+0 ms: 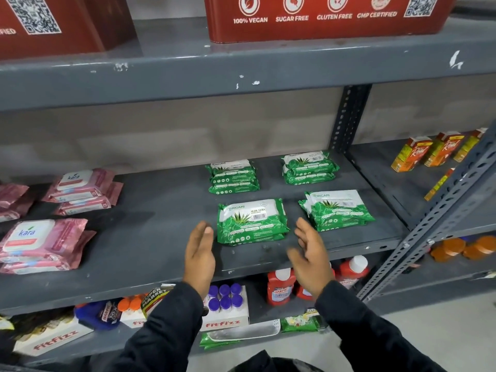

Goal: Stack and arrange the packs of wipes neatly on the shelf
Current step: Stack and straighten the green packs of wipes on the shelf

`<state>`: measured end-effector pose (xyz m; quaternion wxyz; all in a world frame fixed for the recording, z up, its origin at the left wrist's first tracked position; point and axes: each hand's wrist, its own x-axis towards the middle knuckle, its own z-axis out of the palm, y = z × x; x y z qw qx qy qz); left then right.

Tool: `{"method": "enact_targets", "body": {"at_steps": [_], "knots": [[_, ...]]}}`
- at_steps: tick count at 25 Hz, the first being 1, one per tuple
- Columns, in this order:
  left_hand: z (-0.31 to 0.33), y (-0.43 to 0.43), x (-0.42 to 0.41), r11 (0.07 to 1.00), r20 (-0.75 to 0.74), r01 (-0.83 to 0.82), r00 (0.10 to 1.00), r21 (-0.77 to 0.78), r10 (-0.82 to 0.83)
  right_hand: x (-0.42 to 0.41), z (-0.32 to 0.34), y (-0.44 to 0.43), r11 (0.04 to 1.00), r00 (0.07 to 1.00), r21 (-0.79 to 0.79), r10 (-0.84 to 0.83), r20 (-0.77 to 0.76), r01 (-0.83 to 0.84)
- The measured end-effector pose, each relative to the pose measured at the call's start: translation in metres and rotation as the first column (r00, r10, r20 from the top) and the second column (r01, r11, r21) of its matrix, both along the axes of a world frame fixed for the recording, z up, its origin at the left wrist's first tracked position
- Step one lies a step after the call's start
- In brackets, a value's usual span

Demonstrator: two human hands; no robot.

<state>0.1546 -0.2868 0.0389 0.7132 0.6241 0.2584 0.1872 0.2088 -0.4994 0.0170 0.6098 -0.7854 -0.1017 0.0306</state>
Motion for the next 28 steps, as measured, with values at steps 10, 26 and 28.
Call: {"method": "enact_targets", "body": {"at_steps": [10, 26, 28], "knots": [[0.034, -0.139, 0.016, 0.801, 0.067, 0.505, 0.832, 0.321, -0.551, 0.061, 0.031, -0.12, 0.839, 0.85, 0.183, -0.526, 0.032, 0.512], [0.018, -0.18, 0.045, 0.778, -0.05, 0.498, 0.852, 0.383, -0.521, 0.097, 0.04, -0.122, 0.814, 0.886, -0.49, -0.061, 0.46, 0.31], [0.018, -0.161, 0.024, 0.6, -0.037, 0.457, 0.814, 0.657, -0.579, 0.099, 0.05, -0.105, 0.676, 0.88, -0.708, 0.191, 0.435, 0.204]]}}
